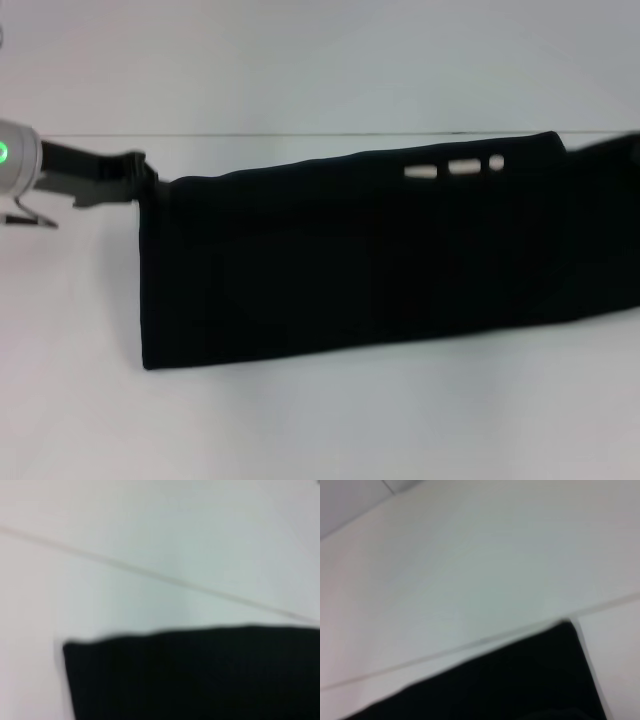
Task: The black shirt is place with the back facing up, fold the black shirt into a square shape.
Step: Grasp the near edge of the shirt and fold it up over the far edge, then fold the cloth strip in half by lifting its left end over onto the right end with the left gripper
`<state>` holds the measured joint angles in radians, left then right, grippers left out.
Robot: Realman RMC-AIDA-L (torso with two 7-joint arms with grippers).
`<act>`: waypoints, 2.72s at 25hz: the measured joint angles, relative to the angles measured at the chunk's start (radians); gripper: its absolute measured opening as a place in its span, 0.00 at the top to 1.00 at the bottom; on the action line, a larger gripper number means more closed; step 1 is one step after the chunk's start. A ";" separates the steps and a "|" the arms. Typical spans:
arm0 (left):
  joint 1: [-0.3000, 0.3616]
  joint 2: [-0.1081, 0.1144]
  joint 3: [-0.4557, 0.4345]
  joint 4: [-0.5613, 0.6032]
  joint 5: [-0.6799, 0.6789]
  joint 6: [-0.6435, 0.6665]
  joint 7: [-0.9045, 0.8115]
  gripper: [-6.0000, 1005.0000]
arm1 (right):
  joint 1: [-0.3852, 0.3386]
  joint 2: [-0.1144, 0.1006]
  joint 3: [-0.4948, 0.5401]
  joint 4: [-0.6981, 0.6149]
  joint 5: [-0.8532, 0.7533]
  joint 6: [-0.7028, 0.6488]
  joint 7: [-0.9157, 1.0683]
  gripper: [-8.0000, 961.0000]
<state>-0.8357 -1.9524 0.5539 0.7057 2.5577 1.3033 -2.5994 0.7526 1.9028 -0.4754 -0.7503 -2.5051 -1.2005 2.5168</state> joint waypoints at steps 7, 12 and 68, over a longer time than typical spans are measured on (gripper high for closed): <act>-0.043 -0.006 0.059 -0.053 0.017 -0.181 -0.032 0.95 | 0.063 0.014 -0.103 0.104 -0.006 0.223 0.011 0.91; -0.040 -0.042 0.112 -0.083 0.022 -0.340 -0.038 0.95 | 0.074 0.060 -0.185 0.205 -0.005 0.497 0.008 0.91; 0.225 -0.031 -0.337 -0.092 -0.139 0.212 0.030 0.29 | 0.148 -0.079 -0.217 0.130 0.020 0.134 0.157 0.21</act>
<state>-0.6111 -1.9835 0.2171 0.6135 2.4183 1.5155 -2.5691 0.9002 1.8235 -0.6926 -0.6204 -2.4849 -1.0667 2.6740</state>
